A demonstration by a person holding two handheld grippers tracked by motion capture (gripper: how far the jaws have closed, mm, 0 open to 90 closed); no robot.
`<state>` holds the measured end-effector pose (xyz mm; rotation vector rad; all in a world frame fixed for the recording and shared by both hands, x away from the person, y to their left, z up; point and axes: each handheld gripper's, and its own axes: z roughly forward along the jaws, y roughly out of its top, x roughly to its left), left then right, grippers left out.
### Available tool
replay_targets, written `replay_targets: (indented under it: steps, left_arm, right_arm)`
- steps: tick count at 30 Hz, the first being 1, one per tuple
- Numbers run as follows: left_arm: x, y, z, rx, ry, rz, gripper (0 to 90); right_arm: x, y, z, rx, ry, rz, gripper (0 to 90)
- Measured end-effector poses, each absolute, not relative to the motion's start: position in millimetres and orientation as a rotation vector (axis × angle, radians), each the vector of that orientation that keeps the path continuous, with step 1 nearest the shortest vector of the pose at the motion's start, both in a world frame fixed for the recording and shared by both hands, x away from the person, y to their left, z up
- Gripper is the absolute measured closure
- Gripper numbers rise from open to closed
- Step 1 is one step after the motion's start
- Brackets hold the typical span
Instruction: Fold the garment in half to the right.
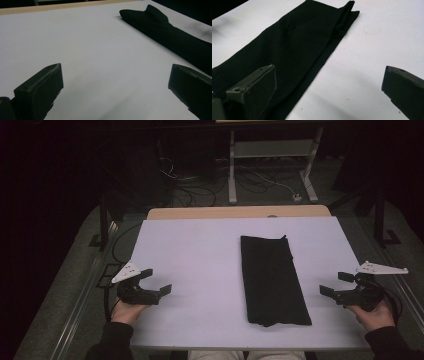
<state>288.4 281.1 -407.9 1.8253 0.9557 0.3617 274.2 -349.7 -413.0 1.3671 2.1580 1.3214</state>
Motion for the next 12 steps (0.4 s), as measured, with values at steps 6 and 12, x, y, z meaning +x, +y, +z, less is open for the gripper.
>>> replay_targets:
  steps: [6, 12]
  left_arm:
    - [275, 293, -410, 1.805, 1.015, 0.366, 0.0]
    - [271, 299, -415, 1.796, 1.062, 0.375, 0.0]
  right_arm:
    - [276, -349, -413, 1.357, 2.164, 1.317, 0.0]
    - [278, -348, -413, 1.349, 2.171, 1.32, 0.0]
